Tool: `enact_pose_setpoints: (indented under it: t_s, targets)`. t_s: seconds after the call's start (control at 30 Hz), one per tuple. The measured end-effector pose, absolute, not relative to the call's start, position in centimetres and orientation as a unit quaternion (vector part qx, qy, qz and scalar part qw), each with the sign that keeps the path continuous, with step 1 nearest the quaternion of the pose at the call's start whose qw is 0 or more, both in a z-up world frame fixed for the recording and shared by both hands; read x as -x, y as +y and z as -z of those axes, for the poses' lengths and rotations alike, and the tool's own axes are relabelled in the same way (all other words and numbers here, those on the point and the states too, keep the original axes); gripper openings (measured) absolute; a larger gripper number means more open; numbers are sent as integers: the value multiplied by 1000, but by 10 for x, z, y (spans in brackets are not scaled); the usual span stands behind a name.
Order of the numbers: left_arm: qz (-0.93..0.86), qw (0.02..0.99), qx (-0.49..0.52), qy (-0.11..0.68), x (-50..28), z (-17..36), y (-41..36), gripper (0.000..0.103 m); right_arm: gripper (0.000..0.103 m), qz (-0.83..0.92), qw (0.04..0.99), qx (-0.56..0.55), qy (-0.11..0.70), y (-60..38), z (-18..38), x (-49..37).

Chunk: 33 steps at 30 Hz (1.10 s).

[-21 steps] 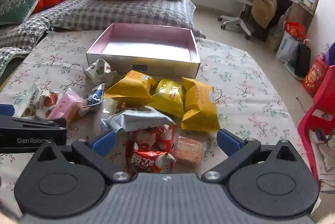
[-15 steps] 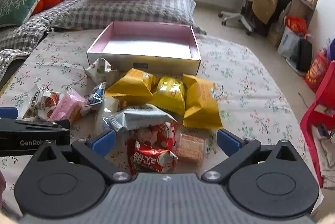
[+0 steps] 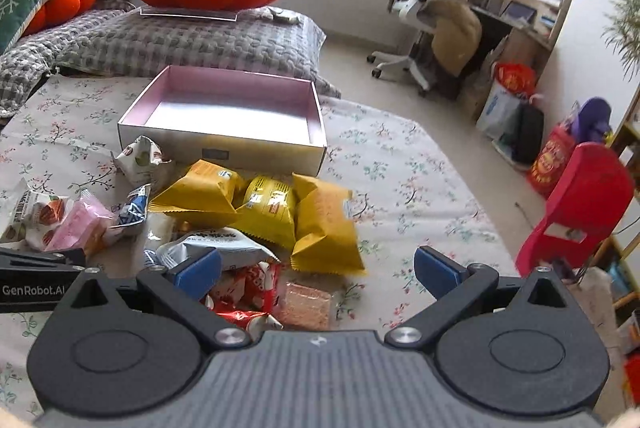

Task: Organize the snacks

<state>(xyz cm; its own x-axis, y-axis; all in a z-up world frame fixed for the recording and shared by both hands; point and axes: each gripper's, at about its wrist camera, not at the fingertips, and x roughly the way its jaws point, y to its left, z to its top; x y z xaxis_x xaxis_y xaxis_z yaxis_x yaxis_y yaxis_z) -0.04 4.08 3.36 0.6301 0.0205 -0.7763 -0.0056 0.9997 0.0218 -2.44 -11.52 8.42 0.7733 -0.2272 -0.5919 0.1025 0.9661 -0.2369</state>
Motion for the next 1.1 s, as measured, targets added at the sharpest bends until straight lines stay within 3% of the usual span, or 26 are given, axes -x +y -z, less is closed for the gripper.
enact_pose_setpoints:
  t_s: [0.2,0.93,1.1]
  targets:
    - [-6,904,-10,428,1,-33,39,103,103,99,921,155,345,-107,-90,26]
    - [-4,904,-25,426,-3,-33,32,103,103,76,921,137,357,-118,-85,21]
    - [5,899,-18,437,-5,-35,30,103,103,72,916,87,385,-145,-90,-3]
